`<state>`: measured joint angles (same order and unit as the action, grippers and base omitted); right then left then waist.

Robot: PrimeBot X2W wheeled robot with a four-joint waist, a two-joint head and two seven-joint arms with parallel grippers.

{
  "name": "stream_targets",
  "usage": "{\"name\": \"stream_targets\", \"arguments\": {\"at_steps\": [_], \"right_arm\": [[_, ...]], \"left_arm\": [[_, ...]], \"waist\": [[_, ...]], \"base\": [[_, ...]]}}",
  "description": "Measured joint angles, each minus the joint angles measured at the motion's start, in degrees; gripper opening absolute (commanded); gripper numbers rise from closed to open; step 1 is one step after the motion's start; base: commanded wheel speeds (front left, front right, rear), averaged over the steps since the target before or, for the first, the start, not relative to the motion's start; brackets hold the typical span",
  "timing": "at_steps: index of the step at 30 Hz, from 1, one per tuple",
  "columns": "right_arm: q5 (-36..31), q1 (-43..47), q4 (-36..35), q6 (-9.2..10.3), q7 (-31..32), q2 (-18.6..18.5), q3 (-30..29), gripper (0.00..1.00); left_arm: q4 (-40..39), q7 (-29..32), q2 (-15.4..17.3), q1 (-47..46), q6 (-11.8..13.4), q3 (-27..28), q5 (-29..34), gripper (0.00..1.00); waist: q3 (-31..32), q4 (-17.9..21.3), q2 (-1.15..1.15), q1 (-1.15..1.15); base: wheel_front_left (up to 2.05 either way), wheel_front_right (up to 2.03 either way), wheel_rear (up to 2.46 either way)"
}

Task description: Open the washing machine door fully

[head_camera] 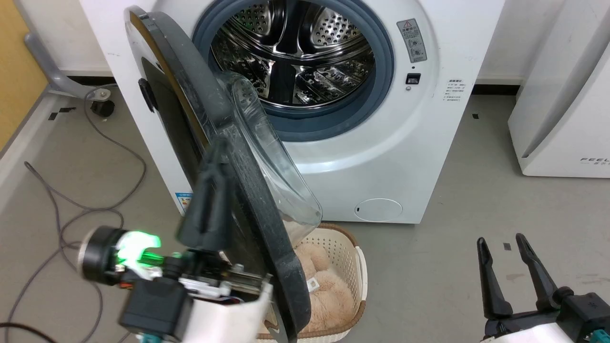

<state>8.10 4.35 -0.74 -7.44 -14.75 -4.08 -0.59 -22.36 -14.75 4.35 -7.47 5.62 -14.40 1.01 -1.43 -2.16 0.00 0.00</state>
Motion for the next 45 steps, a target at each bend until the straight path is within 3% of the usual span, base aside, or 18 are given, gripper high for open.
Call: {"name": "stream_targets", "arguments": {"at_steps": [16,26,35,45], "right_arm": [[0.00,0.34,0.01,0.00,0.00,0.23,0.01,1.00],[0.00,0.95,0.02,0.00,0.00,0.31,0.12,1.00],[0.00,0.94,0.30,0.00,0.00,0.41,0.11,1.00],[0.00,0.94,0.97,0.00,0.00,0.57,0.04,1.00]], "left_arm": [[2.25,0.00,-0.30,-0.56,-5.11,-15.60,0.01,0.00],[6.83,0.00,-0.08,2.62,-6.82,-21.72,-0.10,0.00],[13.16,-0.01,0.33,4.56,-6.68,-23.05,-0.70,0.00],[20.24,0.00,0.36,5.29,-4.34,-20.67,-2.76,0.00]], "waist": [[0.94,-0.31,0.00,0.00],[1.04,-1.03,0.00,0.00],[0.81,-1.34,0.00,0.00],[0.55,-1.39,0.00,0.00]], "base": [[0.00,0.00,0.00],[0.00,0.00,0.00],[0.00,0.00,0.00],[0.00,0.00,0.00]]}}
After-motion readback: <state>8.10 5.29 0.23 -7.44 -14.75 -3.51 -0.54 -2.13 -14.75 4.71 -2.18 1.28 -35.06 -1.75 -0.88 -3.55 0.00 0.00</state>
